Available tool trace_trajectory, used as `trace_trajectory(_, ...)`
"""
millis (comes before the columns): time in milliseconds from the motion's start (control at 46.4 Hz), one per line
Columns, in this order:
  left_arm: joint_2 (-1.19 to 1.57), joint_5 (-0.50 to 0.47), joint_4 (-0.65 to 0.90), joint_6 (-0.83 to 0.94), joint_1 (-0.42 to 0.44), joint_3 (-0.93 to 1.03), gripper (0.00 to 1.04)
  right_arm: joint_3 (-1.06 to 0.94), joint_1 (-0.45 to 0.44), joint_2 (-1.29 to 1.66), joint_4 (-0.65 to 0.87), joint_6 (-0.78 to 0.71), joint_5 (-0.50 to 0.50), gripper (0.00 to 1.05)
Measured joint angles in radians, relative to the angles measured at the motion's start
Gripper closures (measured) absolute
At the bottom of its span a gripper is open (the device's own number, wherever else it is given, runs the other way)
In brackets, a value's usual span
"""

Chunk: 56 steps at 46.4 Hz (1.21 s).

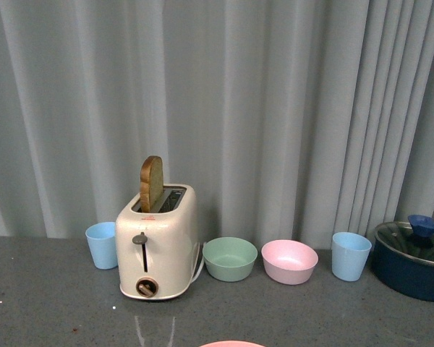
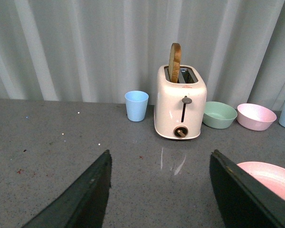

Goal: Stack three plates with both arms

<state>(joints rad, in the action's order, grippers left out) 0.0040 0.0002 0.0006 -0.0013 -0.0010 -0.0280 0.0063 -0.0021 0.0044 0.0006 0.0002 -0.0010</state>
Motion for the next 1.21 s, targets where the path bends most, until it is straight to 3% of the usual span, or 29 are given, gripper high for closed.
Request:
trace_trajectory(108,0.000,0.000,0.000,0.000,0.000,0.000,0.16,0.000,0.002,0.001,-0.001,0.000,0.009,0.07)
trace_trajectory(151,0.000,0.000,0.000,0.000,0.000,0.000,0.06,0.026,0.050,0.050,-0.048,-0.002,0.185,0.07)
trace_trajectory(194,0.000,-0.005,0.000,0.000,0.000,0.000,0.07,0.057,0.059,0.183,0.002,-0.015,0.393,0.07)
trace_trajectory(237,0.000,0.001,0.000,0.000,0.000,0.000,0.07,0.077,0.009,0.305,0.105,-0.033,0.431,0.07)
trace_trajectory(323,0.000,0.000,0.000,0.000,0.000,0.000,0.07,0.137,-0.135,0.584,0.345,-0.025,0.307,0.07)
trace_trajectory(431,0.000,0.000,0.000,0.000,0.000,0.000,0.07,0.255,-0.267,0.890,0.493,0.018,0.141,0.07)
trace_trajectory(496,0.000,0.000,0.000,0.000,0.000,0.000,0.07,0.388,-0.359,1.164,0.488,0.065,0.025,0.07)
trace_trajectory(625,0.000,0.000,0.000,0.000,0.000,0.000,0.07,0.631,-0.465,1.552,0.332,0.076,-0.092,0.07)
trace_trajectory(819,0.000,0.000,0.000,0.000,0.000,0.000,0.07,0.754,-0.489,1.777,0.172,-0.147,-0.212,0.07)
trace_trajectory(970,0.000,0.000,0.000,0.000,0.000,0.000,0.07,0.740,-0.480,1.820,0.172,-0.326,-0.257,0.07)
trace_trajectory(1207,0.000,0.000,0.000,0.000,0.000,0.000,0.07,0.732,-0.480,1.905,0.196,-0.379,-0.340,0.07)
